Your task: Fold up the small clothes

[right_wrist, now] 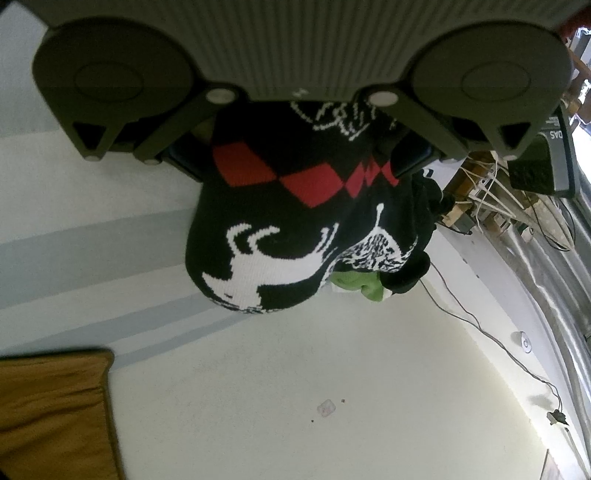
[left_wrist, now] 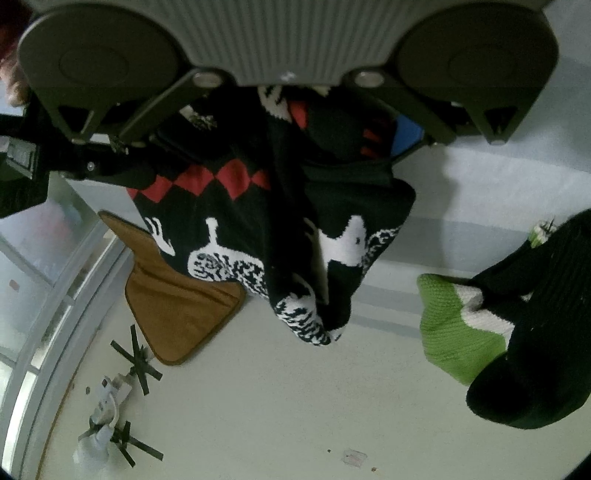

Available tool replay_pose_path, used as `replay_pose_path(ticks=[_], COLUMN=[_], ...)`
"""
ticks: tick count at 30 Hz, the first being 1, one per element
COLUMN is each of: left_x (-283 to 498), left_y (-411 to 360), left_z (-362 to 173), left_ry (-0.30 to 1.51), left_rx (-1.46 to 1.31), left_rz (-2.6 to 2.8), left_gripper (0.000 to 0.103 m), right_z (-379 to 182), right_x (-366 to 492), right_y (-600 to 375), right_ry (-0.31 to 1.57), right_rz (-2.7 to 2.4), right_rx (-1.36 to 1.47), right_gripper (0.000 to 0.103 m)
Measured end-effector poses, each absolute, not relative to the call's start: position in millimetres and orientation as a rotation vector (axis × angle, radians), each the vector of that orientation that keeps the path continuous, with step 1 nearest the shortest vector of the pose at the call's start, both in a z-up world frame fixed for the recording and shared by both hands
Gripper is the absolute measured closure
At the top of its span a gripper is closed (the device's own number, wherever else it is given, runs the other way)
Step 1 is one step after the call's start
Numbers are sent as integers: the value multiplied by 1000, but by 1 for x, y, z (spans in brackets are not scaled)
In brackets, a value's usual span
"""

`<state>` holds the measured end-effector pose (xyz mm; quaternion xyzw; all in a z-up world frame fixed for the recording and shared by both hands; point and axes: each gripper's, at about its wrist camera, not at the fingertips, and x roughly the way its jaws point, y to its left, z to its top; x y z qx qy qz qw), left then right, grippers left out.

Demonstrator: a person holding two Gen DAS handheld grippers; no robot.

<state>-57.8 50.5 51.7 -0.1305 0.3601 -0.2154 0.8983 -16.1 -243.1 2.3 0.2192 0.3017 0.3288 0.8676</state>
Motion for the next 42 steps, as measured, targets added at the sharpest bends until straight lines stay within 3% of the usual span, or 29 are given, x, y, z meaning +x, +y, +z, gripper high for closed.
replay_pose_path(ticks=[42], left_x=[-56], left_y=[52], left_z=[51], left_ry=[746], left_rx=[-286], left_rz=[-457], left_gripper=[0], right_z=[2], right_x=[-16], right_y=[-245], right_ry=[633], right_rz=[701], right_rx=[455], right_gripper=[0])
